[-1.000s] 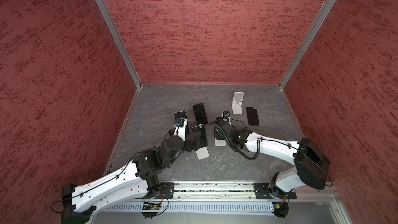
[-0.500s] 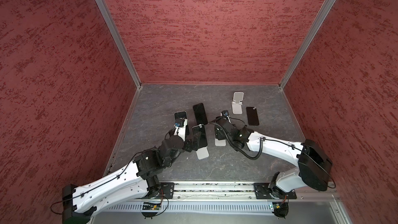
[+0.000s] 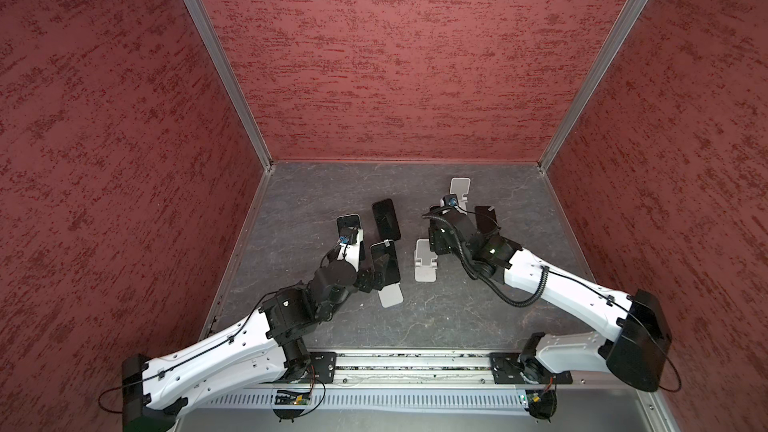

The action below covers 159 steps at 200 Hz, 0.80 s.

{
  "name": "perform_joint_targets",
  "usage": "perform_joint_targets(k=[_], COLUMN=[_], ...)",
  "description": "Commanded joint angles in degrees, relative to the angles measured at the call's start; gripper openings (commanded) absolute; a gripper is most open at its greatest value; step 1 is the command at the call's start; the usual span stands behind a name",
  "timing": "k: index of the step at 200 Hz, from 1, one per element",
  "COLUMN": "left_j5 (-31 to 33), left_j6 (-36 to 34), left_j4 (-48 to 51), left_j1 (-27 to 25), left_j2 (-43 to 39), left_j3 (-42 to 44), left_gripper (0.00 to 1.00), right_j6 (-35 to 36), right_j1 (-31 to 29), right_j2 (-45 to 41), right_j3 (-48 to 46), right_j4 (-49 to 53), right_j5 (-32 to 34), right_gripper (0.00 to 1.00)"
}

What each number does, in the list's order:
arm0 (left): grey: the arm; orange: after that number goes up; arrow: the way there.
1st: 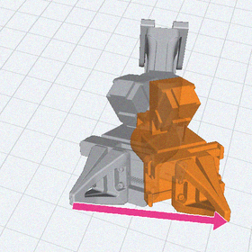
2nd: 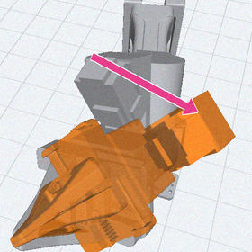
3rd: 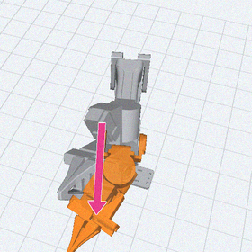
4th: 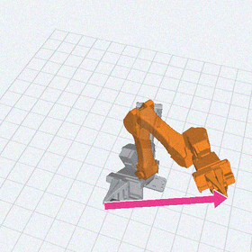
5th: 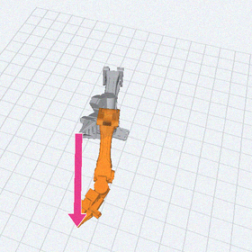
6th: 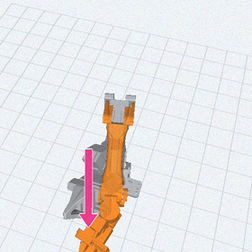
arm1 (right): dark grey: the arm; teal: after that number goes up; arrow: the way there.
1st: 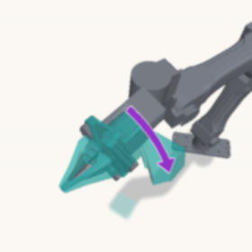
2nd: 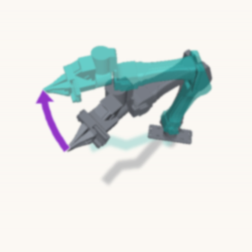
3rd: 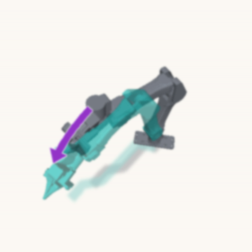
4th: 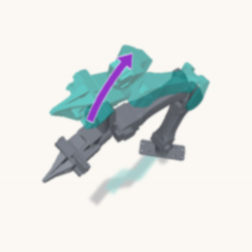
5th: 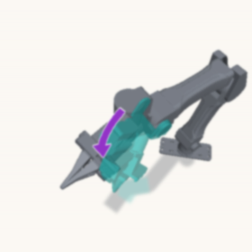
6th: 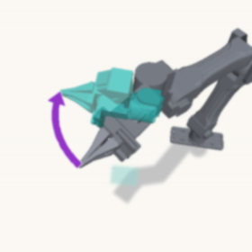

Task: Remove the phone from the phone stand
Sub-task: 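Carry the pink-edged phone with the right gripper toward the far corner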

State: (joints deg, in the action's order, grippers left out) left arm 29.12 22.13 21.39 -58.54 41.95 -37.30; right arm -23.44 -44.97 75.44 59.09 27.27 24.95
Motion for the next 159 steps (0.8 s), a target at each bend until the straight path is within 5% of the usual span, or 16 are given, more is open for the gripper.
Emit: perform_joint_targets(k=[1,159], left_j5=[-0.5,-1.2], left_j6=[-0.6,-0.6], left_j4=[-1.4,-2.0], left_j1=[0.4,1.0], left_j2=[0.7,1.9], left_j3=[-1.2,-1.2], left_gripper=[1.0,0.99], right_j6=[1.6,5.9], right_j1=[2.1,20.2], right_j2=[-3.0,-2.8], right_j3=[0.5,-2.2], right_j4=[1.0,1.6], right_j5=[-0.8,-11.9], right_gripper=[0.65,0.65])
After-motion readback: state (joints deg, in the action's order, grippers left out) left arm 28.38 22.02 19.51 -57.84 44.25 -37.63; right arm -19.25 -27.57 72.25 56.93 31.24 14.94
